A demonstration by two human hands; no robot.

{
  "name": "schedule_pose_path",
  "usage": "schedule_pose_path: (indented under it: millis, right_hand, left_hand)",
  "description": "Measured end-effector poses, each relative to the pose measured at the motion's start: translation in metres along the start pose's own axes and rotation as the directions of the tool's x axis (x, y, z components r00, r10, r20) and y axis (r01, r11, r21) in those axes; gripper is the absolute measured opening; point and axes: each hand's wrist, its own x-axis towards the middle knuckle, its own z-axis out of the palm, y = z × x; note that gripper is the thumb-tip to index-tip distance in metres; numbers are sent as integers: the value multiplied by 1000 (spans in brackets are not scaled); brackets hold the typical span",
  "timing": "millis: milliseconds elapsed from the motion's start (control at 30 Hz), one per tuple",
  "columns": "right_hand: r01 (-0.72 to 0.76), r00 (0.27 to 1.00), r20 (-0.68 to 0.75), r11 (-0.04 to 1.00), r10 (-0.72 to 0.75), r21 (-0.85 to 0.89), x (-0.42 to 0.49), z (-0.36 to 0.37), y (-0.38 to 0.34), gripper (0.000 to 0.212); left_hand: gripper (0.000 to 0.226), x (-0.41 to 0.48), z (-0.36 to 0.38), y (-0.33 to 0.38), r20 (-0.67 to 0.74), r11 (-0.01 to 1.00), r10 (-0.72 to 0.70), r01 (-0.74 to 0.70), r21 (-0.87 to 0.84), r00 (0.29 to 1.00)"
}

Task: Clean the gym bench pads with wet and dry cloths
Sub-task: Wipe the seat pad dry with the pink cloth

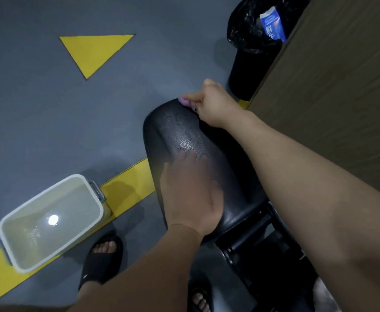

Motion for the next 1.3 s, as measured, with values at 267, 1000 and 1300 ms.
schedule_pose_path:
  millis: [267, 1000, 1300]
  right_hand:
    - [189, 982, 49, 977, -185, -97, -25, 7, -13, 23]
    - [-55, 948, -319, 986, 3, -156, -153, -4, 44, 35]
    - [-287, 947, -226, 915, 227, -282, -158, -6, -1, 42]
  left_hand:
    - [53, 0, 1, -1, -18, 1000, 1, -1, -10, 1000]
    - [45, -1, 2, 1, 20, 999, -3, 3, -34, 1000]
    - [43, 10, -38, 3, 254, 994, -1, 30, -108, 967]
